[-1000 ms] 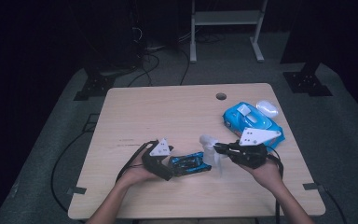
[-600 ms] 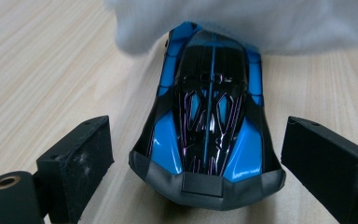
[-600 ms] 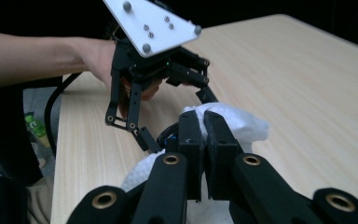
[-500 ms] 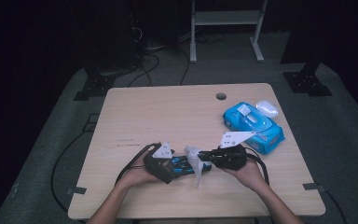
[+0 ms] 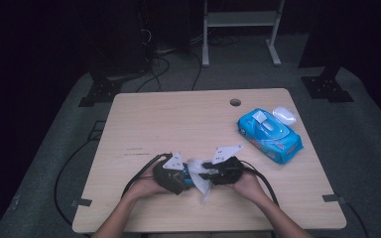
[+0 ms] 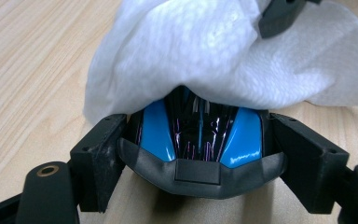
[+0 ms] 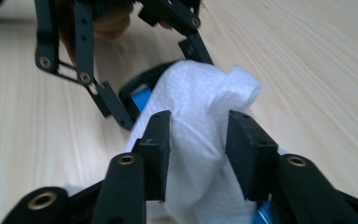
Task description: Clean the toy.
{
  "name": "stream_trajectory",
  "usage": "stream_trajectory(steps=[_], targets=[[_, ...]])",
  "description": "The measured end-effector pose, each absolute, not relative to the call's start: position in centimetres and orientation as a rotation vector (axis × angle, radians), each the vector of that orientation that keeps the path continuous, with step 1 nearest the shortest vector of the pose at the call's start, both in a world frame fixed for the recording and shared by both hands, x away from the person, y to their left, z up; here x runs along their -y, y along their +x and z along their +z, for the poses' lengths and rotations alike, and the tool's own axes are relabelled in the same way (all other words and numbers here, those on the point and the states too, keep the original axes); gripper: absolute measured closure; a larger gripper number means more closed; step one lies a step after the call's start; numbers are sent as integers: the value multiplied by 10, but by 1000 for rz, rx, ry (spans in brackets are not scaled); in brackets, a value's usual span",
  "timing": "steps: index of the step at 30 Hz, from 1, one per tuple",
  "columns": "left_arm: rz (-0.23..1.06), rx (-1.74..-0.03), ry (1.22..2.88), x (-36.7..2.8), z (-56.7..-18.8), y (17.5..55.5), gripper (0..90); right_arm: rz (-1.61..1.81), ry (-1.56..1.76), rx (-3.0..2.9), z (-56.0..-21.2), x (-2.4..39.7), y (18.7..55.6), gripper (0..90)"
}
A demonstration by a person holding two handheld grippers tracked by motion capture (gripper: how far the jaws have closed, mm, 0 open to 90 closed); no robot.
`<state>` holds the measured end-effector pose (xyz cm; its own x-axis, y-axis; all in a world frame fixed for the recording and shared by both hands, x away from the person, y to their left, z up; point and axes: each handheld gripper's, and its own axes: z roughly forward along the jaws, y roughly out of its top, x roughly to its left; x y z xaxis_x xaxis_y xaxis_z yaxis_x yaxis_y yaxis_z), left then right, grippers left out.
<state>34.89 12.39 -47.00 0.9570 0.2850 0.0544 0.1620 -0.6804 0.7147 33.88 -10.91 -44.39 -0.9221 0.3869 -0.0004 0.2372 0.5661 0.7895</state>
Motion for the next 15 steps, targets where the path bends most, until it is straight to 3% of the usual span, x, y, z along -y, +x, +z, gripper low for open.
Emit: stream_trajectory(steps=[2,6,9,11,15], targets=[[204,-315,2326,-124,-470,349,220,1284,511,-2615,-442,105,339,512],[205,-310,2327,-124,-470,349,221,1307,509,-2617,-445,95,340,517],[208,-310,2327,-124,-471,349,221,1297,513,-2617,-450,90,341,586],[209,-311,2319,-126,-471,348,221,1308,509,-2590,-457,84,341,708],[207,-316,2318,-125,-471,348,221,1350,536,-2591,-459,88,343,786]])
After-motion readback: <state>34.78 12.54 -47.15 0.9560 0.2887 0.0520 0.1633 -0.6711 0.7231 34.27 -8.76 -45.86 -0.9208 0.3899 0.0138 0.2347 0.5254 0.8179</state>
